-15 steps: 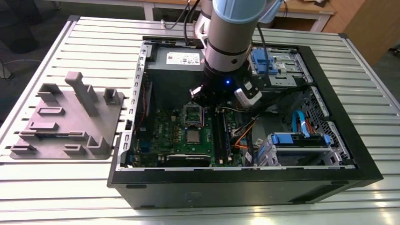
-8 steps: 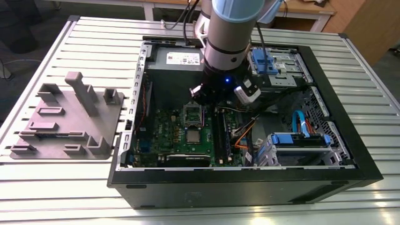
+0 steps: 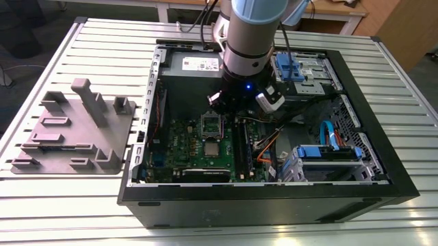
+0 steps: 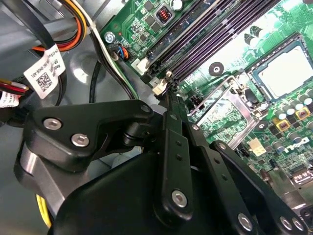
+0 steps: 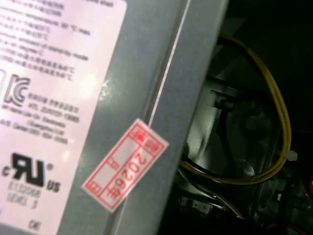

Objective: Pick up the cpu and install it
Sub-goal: 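Close the cpu cover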

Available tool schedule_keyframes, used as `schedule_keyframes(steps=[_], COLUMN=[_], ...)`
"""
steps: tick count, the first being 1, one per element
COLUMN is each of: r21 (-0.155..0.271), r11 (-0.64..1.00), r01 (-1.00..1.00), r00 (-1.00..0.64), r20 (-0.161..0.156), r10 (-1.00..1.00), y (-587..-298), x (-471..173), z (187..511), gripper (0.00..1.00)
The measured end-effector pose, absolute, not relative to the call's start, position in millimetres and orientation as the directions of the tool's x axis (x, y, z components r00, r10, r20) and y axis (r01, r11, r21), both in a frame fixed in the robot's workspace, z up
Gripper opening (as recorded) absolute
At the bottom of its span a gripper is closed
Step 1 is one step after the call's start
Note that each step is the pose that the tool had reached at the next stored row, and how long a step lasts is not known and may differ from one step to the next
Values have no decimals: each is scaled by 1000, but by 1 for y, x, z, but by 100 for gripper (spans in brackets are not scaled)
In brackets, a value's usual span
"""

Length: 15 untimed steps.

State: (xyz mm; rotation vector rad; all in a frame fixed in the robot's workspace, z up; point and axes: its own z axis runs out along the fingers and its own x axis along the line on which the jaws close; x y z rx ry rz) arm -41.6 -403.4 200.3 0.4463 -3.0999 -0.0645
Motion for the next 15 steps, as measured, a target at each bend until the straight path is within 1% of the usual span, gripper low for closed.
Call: schedule_keyframes(steps=[15], r21=[43], r11=[954], r01=[-295], r00=[-955], r20=[2], r10=[-296], y=[-403], x=[-47], z=[199], gripper=[11])
